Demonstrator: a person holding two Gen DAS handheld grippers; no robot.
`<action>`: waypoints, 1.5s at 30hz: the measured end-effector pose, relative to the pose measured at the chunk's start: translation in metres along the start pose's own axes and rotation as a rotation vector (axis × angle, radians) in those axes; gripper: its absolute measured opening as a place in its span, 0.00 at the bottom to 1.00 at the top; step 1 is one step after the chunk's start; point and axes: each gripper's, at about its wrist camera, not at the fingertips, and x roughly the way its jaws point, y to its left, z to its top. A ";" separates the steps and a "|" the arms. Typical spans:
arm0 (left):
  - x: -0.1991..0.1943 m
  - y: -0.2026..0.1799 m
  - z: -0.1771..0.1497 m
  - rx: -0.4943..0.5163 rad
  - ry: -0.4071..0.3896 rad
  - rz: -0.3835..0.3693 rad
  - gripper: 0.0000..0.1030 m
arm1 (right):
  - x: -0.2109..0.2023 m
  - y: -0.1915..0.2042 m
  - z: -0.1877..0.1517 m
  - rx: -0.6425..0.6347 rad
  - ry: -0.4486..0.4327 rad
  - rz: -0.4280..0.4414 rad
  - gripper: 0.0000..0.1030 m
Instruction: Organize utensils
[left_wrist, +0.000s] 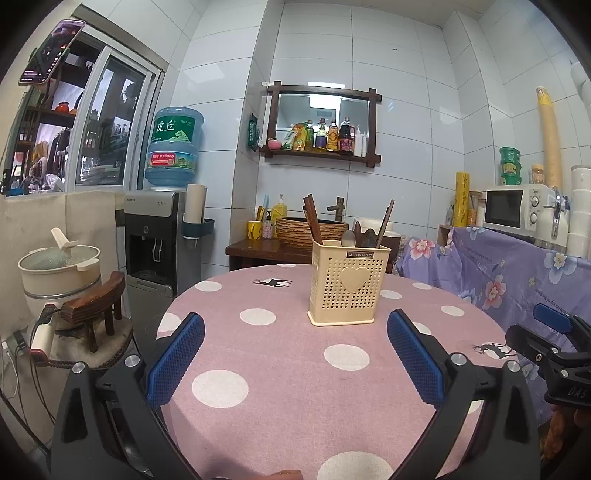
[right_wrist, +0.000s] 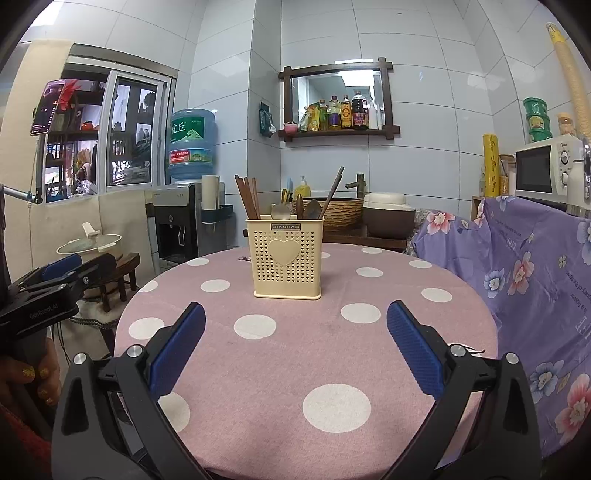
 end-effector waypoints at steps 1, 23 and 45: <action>0.000 0.000 0.000 0.002 0.001 0.000 0.95 | 0.000 0.000 0.000 0.000 0.000 0.000 0.94; 0.001 -0.001 -0.001 0.006 0.010 0.001 0.95 | 0.002 0.002 -0.003 0.000 0.008 0.004 0.94; -0.001 0.002 -0.003 0.005 0.020 -0.008 0.95 | 0.003 0.005 -0.007 -0.003 0.014 0.007 0.94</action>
